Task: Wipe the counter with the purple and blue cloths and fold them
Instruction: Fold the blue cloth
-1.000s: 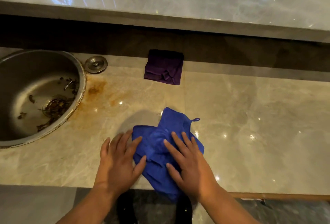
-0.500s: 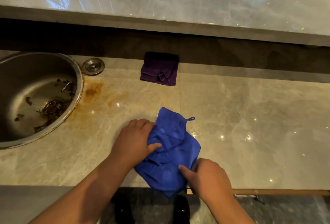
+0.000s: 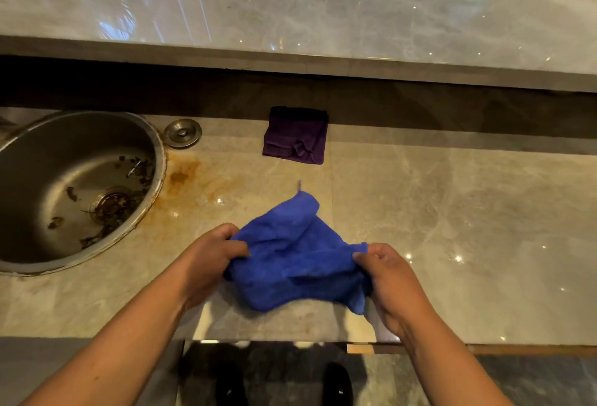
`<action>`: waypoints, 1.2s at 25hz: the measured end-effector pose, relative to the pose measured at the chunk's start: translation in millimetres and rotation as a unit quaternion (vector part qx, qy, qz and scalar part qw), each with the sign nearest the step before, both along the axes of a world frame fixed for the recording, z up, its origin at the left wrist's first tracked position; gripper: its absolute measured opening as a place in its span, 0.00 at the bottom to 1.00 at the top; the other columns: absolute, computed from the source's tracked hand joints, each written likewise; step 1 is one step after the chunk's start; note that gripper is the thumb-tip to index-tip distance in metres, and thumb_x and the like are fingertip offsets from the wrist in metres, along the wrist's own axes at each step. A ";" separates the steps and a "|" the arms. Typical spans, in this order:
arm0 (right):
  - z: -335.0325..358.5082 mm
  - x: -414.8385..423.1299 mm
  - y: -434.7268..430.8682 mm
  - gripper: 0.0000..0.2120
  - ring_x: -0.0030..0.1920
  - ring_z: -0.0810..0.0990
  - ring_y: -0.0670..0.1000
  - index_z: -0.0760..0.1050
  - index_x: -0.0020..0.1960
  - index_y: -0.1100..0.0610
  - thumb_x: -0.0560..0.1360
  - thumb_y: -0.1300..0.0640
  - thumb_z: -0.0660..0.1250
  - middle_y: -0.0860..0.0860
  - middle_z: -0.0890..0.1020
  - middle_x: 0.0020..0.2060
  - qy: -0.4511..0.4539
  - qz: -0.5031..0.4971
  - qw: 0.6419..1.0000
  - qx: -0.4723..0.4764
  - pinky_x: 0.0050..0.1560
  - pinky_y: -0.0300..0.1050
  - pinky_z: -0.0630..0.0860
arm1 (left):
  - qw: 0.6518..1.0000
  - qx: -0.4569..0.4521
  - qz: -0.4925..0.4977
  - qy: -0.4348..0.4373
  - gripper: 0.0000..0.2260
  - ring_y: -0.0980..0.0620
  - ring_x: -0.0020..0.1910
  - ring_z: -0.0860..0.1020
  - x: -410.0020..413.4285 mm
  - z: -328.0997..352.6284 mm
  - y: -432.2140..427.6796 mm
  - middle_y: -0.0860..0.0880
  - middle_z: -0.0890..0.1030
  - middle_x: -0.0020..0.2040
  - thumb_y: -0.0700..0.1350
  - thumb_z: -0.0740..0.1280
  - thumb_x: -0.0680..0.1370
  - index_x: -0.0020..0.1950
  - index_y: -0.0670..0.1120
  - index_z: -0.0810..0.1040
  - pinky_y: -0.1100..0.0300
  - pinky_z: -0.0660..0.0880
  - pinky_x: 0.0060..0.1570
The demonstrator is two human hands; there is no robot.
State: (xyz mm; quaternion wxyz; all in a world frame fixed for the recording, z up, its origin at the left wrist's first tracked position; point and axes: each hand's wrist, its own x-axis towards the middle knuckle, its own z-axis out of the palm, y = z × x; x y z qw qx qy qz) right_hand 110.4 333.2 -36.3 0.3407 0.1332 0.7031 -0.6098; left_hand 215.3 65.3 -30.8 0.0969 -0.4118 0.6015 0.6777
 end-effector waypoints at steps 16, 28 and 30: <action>119.1 -63.9 20.6 0.25 0.48 0.88 0.54 0.73 0.71 0.45 0.80 0.65 0.71 0.59 0.89 0.49 0.152 0.041 0.987 -0.041 0.53 0.49 0.80 | 0.978 -0.058 0.079 0.185 0.08 0.51 0.39 0.84 -12.8 105.7 -29.4 0.45 0.86 0.42 0.36 0.72 0.78 0.54 0.45 0.77 0.61 0.81 0.39; 155.2 -80.5 34.1 0.03 0.44 0.84 0.46 0.85 0.47 0.48 0.78 0.55 0.75 0.45 0.87 0.46 0.324 0.182 0.909 0.188 0.45 0.41 0.77 | 0.885 -0.447 -0.080 0.101 0.04 0.52 0.47 0.81 -31.6 138.9 -50.5 0.54 0.83 0.46 0.51 0.76 0.76 0.43 0.57 0.83 0.52 0.76 0.47; 154.2 -82.1 34.2 0.06 0.41 0.82 0.45 0.82 0.44 0.52 0.80 0.55 0.73 0.43 0.86 0.42 0.309 0.181 0.923 0.142 0.45 0.44 0.75 | 0.894 -0.434 -0.069 0.084 0.09 0.50 0.40 0.80 -34.7 141.7 -45.7 0.52 0.83 0.40 0.52 0.75 0.77 0.40 0.52 0.81 0.52 0.75 0.42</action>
